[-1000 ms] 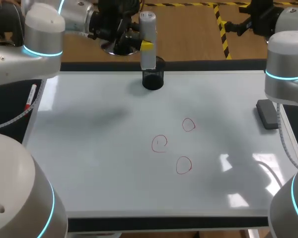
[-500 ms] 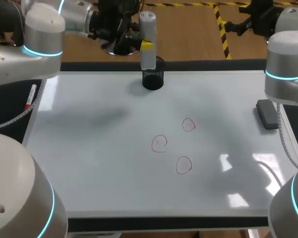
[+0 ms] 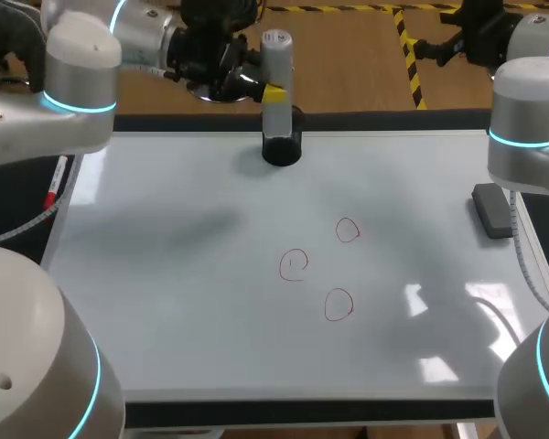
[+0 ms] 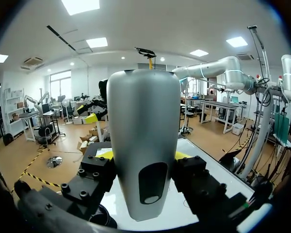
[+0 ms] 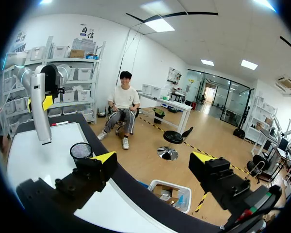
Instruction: Pick up the inspection probe, press it on each red-marked spot on the whiteboard one by one, put down the probe, pick up the eraser, and wipe off all the red marks.
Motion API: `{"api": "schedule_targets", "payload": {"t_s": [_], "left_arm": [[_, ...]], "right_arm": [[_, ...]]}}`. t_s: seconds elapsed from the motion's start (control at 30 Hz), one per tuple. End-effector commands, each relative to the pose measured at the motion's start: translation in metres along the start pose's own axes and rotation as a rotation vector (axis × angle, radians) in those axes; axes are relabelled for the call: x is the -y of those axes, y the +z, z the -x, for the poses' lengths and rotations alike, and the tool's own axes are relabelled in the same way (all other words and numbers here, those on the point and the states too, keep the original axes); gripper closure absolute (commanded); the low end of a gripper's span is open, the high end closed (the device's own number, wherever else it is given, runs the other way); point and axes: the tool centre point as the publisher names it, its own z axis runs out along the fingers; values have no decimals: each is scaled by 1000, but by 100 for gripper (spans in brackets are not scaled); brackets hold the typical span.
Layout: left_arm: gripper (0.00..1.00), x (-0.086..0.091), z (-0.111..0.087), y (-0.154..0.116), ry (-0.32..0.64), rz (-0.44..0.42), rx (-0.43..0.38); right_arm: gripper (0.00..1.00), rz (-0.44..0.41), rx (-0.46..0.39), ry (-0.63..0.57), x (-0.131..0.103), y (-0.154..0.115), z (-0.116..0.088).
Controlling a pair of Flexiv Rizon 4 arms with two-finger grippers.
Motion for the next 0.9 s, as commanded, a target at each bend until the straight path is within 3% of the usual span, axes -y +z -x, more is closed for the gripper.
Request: {"api": "schedule_targets", "payload": {"t_s": [0.03,0.9], "left_arm": [[100,-5,-18,3,-7,-6,30],[100,-32,-96,20,-50,-7,53]], "right_arm": [[0,0,0,0,0,0,0],[0,0,0,0,0,0,0]]}}
